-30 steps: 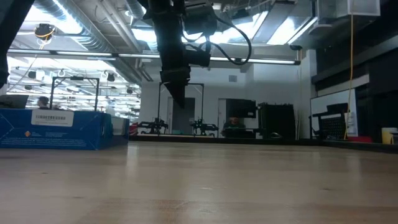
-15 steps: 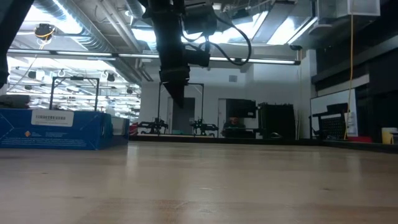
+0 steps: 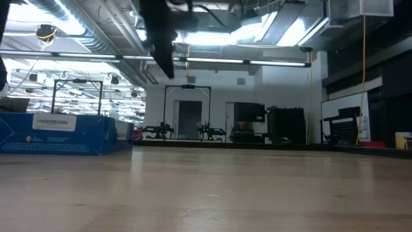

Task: Pick and place USB-C Cables
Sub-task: Return to Home Position

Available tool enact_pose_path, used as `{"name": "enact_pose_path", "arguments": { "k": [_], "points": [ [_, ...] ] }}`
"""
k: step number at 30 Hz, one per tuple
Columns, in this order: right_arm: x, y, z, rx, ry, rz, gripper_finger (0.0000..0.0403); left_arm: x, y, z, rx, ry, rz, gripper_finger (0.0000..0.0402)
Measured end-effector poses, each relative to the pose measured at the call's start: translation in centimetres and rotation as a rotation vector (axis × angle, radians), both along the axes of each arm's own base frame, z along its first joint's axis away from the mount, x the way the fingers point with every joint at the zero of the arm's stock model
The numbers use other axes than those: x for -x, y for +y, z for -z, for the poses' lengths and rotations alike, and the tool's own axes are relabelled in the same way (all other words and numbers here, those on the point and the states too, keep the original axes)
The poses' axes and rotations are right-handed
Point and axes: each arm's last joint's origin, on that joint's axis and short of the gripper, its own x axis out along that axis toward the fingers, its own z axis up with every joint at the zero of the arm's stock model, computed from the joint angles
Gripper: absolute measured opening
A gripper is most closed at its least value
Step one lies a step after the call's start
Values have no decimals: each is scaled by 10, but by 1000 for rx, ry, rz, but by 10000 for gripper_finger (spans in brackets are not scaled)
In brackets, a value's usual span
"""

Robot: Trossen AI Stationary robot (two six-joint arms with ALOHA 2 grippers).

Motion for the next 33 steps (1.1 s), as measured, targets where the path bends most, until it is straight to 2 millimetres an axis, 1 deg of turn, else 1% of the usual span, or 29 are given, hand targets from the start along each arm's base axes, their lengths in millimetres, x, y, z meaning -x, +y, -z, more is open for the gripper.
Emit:
{"name": "enact_pose_path", "arguments": {
  "k": [2,4,7,9,11,13,18,21,24,27,29,33],
  "points": [
    [18,-15,-10,118,-179,64,132,13,8,-11,121,-87,47,43],
    [31,-28,-15,186,-298,148,132,28,17,-15,206,-175,67,43],
    [43,-42,-13,179,-400,214,132,54,29,-10,262,-316,49,43],
    [52,-50,-4,153,-430,225,132,74,33,0,262,-393,2,43],
    [59,-56,12,126,-452,238,132,92,34,11,263,-464,-47,43],
    [67,-64,26,89,-489,254,132,107,31,20,270,-539,-78,43],
    [91,-85,64,8,-570,301,132,140,19,29,293,-737,-123,43],
    [103,-95,81,-65,-638,295,132,158,10,33,281,-829,-145,43],
    [113,-102,98,-105,-669,299,132,175,0,39,268,-909,-157,43],
    [120,-107,106,-149,-688,313,132,185,-9,47,267,-1004,-143,43],
    [122,-108,113,-137,-683,307,132,190,-13,55,263,-1057,-121,43],
    [121,-108,116,-109,-693,301,132,197,-18,77,264,-1181,-79,43]
  ]
}}
